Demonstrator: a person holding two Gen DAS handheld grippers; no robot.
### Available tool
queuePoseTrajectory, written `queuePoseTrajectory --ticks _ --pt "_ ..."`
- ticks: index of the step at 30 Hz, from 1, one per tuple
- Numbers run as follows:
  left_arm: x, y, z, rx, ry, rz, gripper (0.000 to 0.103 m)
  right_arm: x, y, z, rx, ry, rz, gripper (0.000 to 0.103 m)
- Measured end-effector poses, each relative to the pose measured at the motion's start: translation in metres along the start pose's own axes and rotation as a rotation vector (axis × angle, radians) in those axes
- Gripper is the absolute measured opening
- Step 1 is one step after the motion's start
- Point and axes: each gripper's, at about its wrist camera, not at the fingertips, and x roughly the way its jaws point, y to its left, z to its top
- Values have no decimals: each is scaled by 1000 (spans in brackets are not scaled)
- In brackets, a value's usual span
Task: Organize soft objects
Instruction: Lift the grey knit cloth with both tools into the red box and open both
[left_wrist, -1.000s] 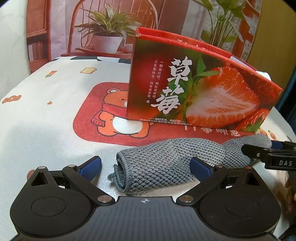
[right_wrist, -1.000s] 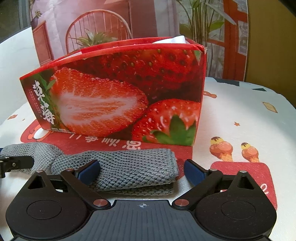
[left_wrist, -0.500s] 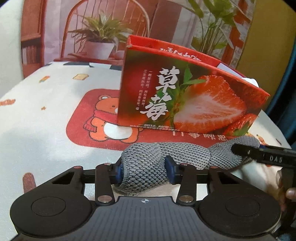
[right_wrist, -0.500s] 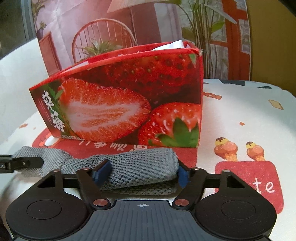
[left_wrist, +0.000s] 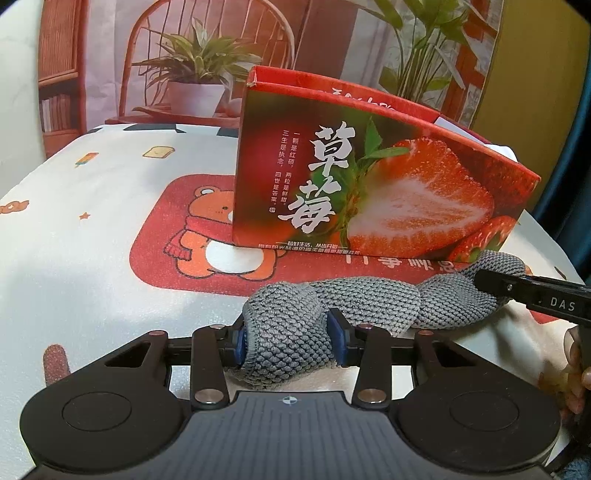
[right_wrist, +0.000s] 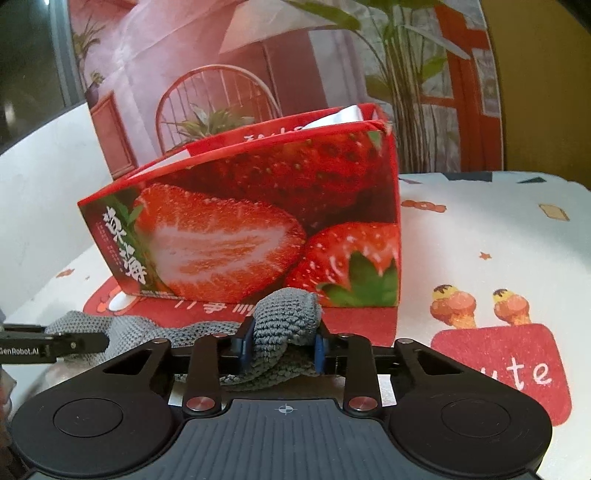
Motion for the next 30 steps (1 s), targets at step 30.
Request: queuePoseTrajectory --ticks 30 --pt "-78 -22 70 86 -233 -129 29 -60 47 69 -237 -158 -21 21"
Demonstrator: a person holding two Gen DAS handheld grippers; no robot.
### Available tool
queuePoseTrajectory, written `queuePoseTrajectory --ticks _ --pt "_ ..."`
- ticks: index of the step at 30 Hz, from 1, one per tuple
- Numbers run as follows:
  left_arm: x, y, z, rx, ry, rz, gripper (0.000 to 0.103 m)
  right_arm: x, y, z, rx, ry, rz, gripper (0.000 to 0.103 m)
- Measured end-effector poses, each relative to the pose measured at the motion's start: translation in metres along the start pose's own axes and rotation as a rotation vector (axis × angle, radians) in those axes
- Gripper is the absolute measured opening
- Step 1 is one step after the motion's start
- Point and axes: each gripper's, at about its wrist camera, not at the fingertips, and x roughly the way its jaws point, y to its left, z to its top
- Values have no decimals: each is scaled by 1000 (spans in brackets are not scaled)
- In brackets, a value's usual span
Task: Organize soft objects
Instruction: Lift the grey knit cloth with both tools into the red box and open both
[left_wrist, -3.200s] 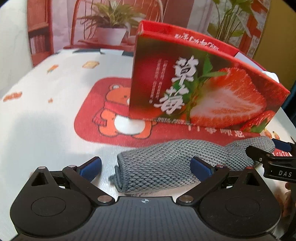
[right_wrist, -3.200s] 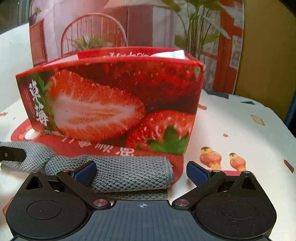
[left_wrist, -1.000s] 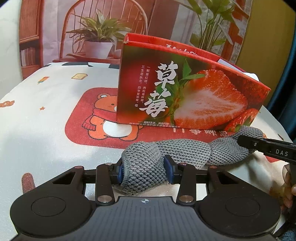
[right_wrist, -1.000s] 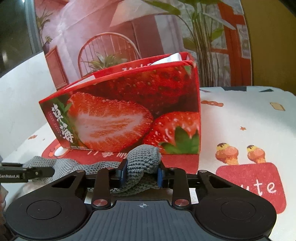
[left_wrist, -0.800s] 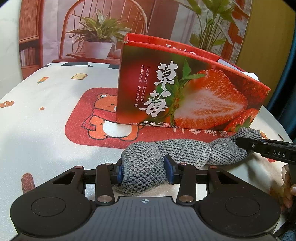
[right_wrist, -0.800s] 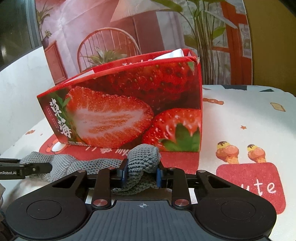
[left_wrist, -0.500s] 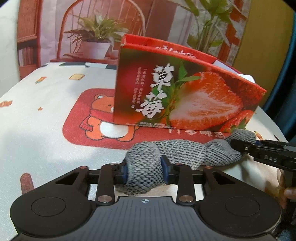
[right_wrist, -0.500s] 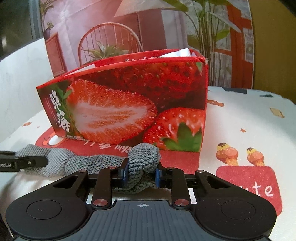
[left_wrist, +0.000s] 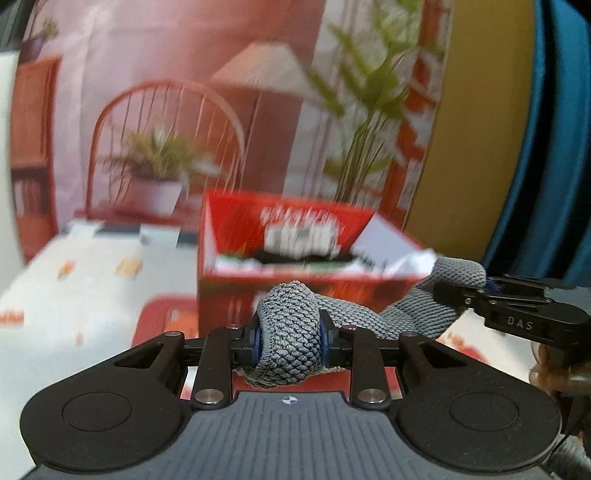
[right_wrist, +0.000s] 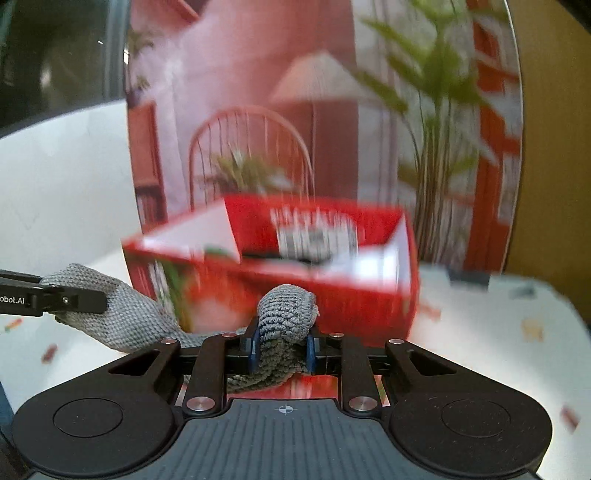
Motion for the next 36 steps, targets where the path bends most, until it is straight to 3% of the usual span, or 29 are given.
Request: queuePoseTrajectory --ticks 5,11,20,26,33,36 --pt "12 -9 40 35 -30 -23 29 6 -7 43 -51 -38 -20 21" --pt "57 -12 72 56 10 -10 29 42 -20 71 -85 -38 -94 21" --pt "130 5 77 25 165 30 29 99 -35 63 -35 55 -158 21" --pt "155 7 68 51 257 41 29 119 -41 49 -13 115 -167 21" --pt "162 6 64 76 276 46 30 125 -47 41 8 145 -153 21" --pt "159 5 66 88 260 57 47 124 -47 40 1 143 -156 21"
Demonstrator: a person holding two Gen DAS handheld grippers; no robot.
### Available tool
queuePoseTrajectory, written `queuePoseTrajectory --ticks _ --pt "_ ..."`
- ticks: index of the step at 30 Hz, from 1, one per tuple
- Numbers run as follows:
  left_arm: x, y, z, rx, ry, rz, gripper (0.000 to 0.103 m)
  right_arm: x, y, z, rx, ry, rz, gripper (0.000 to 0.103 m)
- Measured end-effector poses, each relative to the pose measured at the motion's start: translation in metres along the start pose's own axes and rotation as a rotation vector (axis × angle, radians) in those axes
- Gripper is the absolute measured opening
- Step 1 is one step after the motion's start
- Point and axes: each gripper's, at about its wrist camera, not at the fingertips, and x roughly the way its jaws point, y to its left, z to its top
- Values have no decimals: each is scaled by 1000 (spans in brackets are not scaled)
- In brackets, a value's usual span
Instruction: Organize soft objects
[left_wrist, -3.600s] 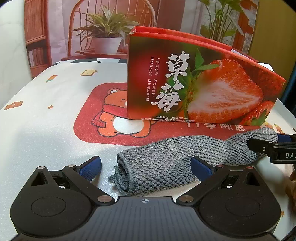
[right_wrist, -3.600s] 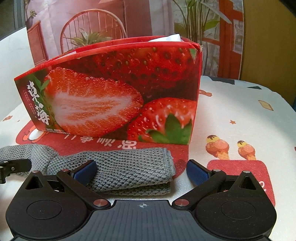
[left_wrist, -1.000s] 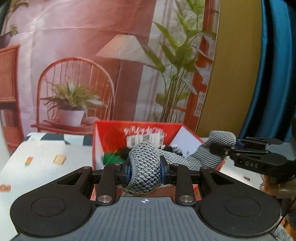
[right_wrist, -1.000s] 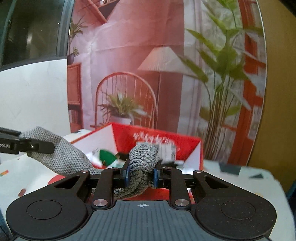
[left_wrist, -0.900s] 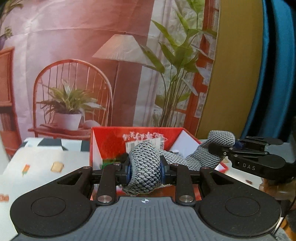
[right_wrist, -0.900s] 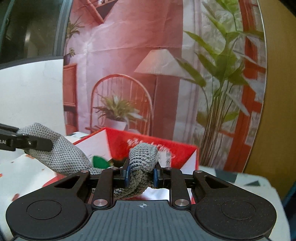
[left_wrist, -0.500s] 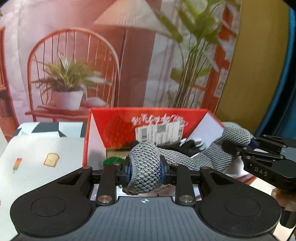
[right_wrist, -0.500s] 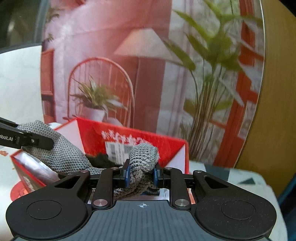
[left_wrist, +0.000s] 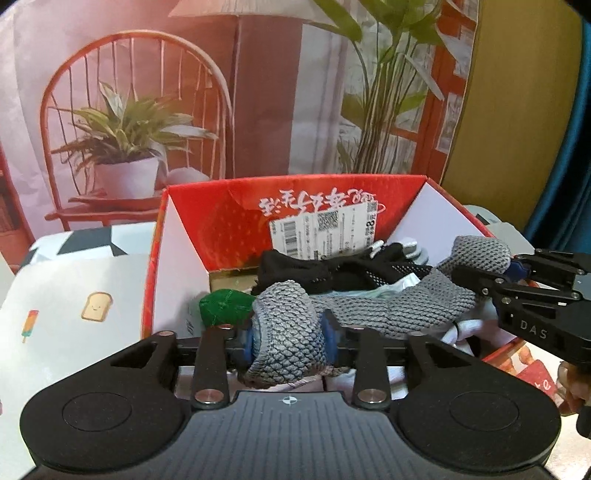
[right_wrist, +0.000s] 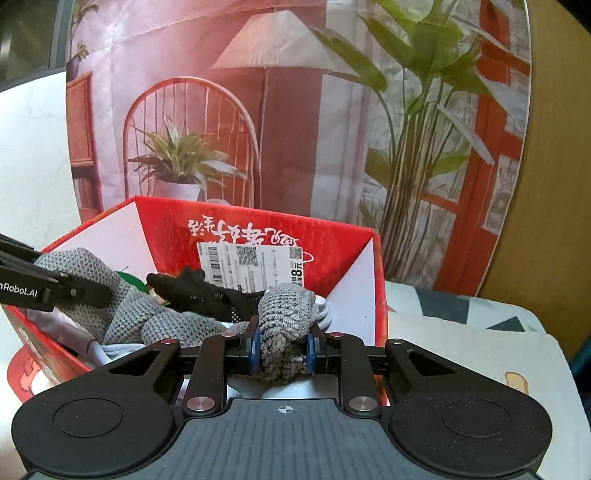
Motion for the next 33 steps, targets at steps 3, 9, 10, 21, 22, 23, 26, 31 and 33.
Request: queuePoseTrajectory --ticks 3,9,10,21,22,23,26,31,33 --pt "-7 2 1 -7 -27 4 72 -4 -1 1 -13 -10 -14 31" --pt "-27 2 1 -18 -79 26 98 -24 -3 3 -20 -68 -27 75" --pt "-32 1 0 -18 -86 34 100 -28 -3 3 -20 -75 -23 80" --pt "-63 2 -17 -79 -114 62 103 -62 9 4 1 -79 -24 103" --pt "-67 2 -18 -81 -118 68 103 -65 10 5 6 -79 -25 103" --pt "-72 2 -19 -83 -123 74 103 -68 11 5 11 -79 -25 103" --pt "-85 2 -22 -87 -139 90 103 -79 13 7 25 -88 -27 103" --pt "-102 3 -24 -95 -155 109 103 -95 19 10 49 -94 -35 103" --pt "-107 4 -25 -103 -161 115 103 -101 22 11 57 -92 -33 103"
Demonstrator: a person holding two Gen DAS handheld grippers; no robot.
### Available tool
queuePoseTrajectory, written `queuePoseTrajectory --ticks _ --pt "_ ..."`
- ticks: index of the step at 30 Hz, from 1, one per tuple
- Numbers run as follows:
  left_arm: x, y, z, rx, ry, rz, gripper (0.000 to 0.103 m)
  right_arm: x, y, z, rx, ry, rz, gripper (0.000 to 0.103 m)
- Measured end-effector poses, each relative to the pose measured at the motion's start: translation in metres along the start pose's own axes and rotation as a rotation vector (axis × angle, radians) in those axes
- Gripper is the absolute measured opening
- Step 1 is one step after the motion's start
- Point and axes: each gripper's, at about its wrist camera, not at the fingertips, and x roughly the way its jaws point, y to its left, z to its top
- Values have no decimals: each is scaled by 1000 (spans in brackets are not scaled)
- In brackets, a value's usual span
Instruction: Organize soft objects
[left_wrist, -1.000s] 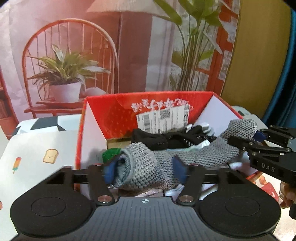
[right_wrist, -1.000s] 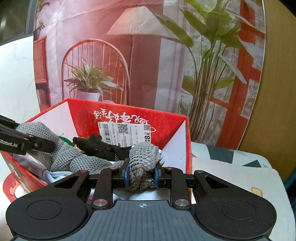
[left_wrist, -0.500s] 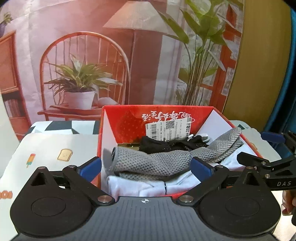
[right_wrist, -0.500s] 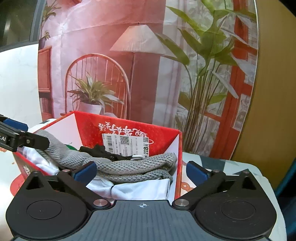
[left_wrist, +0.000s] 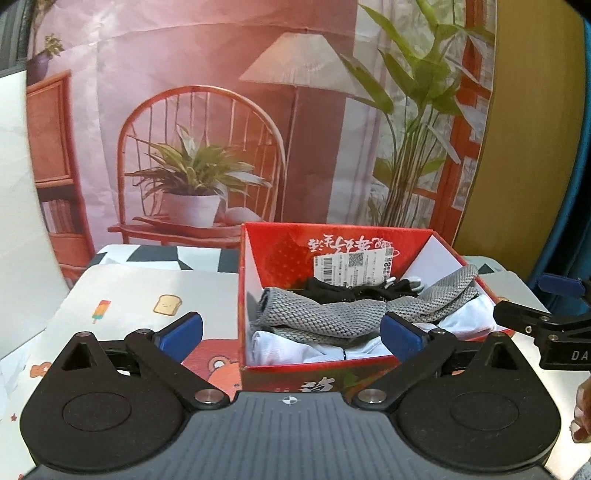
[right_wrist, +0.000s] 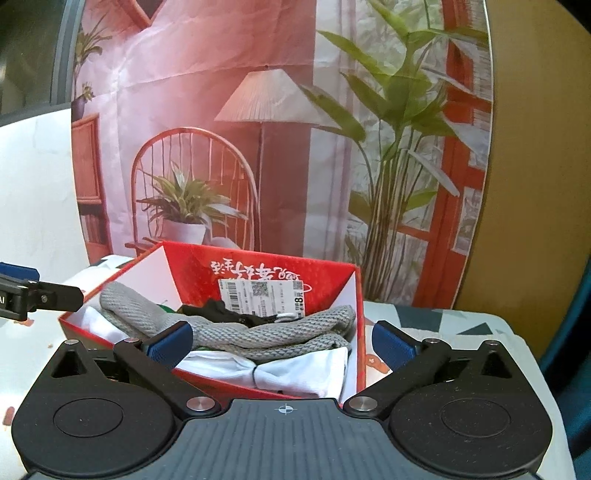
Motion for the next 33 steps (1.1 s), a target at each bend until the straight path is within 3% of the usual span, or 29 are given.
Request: queuePoseTrajectory --ticks 8,21,33 --pt "-26 5 2 -25 -16 18 103 -23 8 8 39 3 7 103" --pt "-87 -11 12 19 -88 84 103 -66 18 27 73 -18 4 103" --pt "-176 -39 21 85 -142 124 103 -154 34 52 86 -72 -6 103"
